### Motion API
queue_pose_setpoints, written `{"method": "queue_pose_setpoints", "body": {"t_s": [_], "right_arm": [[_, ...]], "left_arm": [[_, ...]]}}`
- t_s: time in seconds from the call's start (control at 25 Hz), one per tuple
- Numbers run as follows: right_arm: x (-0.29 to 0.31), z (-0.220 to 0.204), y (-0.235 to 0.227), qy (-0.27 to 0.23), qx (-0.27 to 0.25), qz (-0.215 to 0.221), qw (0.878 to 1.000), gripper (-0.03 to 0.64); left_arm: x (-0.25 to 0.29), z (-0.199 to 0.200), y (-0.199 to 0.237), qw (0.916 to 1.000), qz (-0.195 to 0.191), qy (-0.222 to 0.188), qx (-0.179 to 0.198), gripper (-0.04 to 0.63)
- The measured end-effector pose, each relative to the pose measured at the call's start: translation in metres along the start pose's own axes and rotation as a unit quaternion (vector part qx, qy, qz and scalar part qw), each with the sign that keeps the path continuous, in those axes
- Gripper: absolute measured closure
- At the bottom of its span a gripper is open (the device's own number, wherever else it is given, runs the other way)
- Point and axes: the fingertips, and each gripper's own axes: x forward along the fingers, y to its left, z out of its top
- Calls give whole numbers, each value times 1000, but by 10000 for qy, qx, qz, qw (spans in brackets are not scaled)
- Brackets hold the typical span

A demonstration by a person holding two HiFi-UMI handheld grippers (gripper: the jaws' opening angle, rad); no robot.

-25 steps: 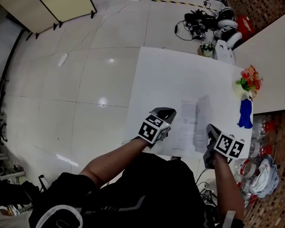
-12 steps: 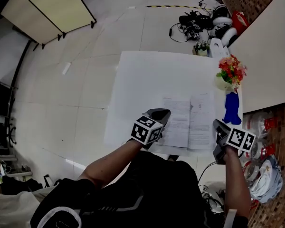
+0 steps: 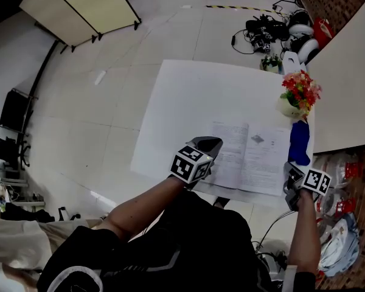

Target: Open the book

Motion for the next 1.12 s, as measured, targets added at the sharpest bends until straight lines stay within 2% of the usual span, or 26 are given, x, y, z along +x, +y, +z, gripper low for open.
{"method": "queue_pose_setpoints", "body": {"t_s": [0.12,0.32,0.56,0.72,0.84,1.0,1.12], "right_arm": [[8,-5,-13,104,-249,-156,9995,607],[14,-5,-24,313,-1078,-716,9911,607],[12,12,6,118,-1804,-824,9801,607],[12,26,60,-336,-2272,-489,9720,607],[-2,44,106,-955,-2480,-271,9637,607],[-24,69,159,-1753,-2818,-276,9429,607],[-40,76,188,-2185,-3122,-452,9235,607]], "left_arm": [[5,-3,-4,10000,31,16,-14,597],[11,-9,-7,9999,74,41,-80,597],[13,-8,-9,9999,91,53,-92,597],[7,2,-15,10000,69,-25,-53,597],[-9,21,-18,9995,-1,-306,72,597],[-36,50,-12,9967,5,-792,158,597],[-58,70,-6,9933,50,-1116,308,597]]}}
